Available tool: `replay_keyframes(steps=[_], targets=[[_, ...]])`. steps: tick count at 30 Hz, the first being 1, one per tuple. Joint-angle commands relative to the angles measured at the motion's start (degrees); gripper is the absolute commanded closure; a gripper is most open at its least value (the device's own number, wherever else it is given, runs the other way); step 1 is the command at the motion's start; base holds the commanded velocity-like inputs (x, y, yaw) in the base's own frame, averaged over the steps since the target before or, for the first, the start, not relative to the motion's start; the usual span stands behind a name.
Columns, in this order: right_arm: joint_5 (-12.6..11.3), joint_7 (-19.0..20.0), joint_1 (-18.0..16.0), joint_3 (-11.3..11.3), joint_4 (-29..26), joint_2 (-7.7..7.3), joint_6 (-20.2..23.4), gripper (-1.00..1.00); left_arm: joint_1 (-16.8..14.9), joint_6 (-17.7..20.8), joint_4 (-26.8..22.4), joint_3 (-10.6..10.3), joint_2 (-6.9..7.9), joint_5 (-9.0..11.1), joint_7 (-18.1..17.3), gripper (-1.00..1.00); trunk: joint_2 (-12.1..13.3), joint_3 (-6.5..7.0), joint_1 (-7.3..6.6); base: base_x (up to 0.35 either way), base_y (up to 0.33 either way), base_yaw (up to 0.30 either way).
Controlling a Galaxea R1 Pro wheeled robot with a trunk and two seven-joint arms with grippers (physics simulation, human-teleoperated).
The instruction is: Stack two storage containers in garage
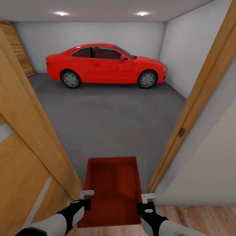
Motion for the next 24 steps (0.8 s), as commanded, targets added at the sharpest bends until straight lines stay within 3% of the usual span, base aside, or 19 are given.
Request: replay_keyframes(steps=[1, 19, 24], targets=[[0.4, -0.8, 0.0, -0.9, 0.1, -0.15, -1.2, 1.00, 0.0, 0.5, 0.0, 4.2, 0.61, 2.0, 0.8, 1.00, -0.1, -0.08, 0.01, 0.000, 0.001, 0.000], [0.4, -0.7, 0.0, -0.9, 0.1, -0.15, -1.2, 1.00, 0.0, 0.5, 0.0, 4.2, 0.67, 2.0, 0.7, 1.00, -0.1, -0.08, 0.01, 0.000, 0.000, 0.000], [0.4, -0.7, 0.0, -0.9, 0.1, -0.15, -1.2, 1.00, 0.0, 0.4, 0.0, 4.2, 0.70, 2.0, 0.7, 1.00, -0.1, -0.08, 0.01, 0.152, 0.000, 0.000]])
